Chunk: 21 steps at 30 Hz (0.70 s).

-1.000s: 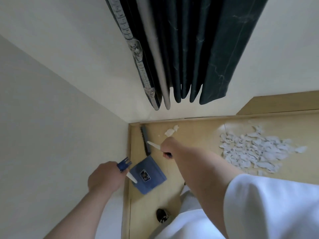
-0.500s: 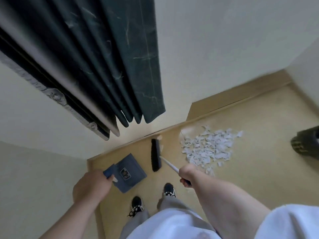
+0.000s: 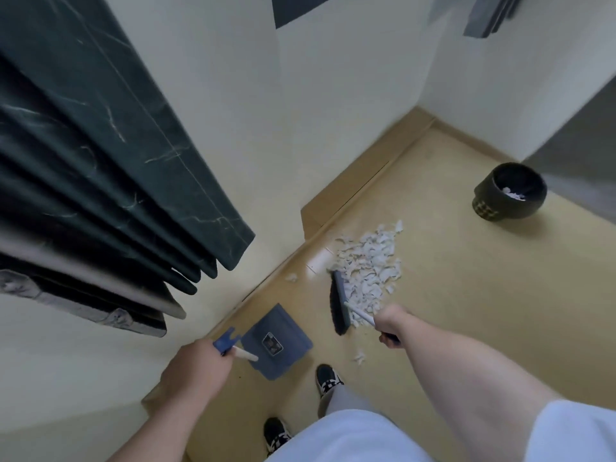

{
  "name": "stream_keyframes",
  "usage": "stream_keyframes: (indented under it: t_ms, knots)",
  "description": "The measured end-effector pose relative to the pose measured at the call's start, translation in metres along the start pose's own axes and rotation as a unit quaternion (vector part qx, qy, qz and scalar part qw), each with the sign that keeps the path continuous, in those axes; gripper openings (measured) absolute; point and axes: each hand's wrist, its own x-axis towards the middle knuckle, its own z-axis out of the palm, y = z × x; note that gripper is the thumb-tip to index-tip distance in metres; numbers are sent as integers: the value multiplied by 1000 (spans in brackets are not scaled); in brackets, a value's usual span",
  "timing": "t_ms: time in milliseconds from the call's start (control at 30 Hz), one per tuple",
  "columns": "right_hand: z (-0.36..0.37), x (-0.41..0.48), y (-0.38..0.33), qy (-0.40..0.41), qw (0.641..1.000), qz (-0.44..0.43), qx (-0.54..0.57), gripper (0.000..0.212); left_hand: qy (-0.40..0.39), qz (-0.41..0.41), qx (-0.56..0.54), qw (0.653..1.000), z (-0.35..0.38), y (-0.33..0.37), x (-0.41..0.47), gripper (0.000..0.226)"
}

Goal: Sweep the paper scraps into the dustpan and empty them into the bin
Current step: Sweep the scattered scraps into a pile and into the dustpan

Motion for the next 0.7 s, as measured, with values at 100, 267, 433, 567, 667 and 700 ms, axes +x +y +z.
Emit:
stream_keyframes:
  t_ms: [100,267,433,567,667,700]
  knots:
    - [6,-19,-6,-10,1000,-23,16,20,12,20,2,1000,0,-3,5,36]
    - [23,-46,-8,-27,998,-30,52,12,4,65,20,998,5,-8,11,33]
    - [52,-60,-20,-77,993,-36,85,13,-14,81,36,996,13,-15,12,33]
    - [74,-54,-44,-112,990,-43,79,12,-40,81,61,994,14,-14,17,31]
    - [84,-36,-63,-132,989,-32,52,9,-45,66,52,995,16,-8,19,36]
    - [83,-29,-68,-133,989,-28,52,8,-42,58,50,996,18,-5,21,38]
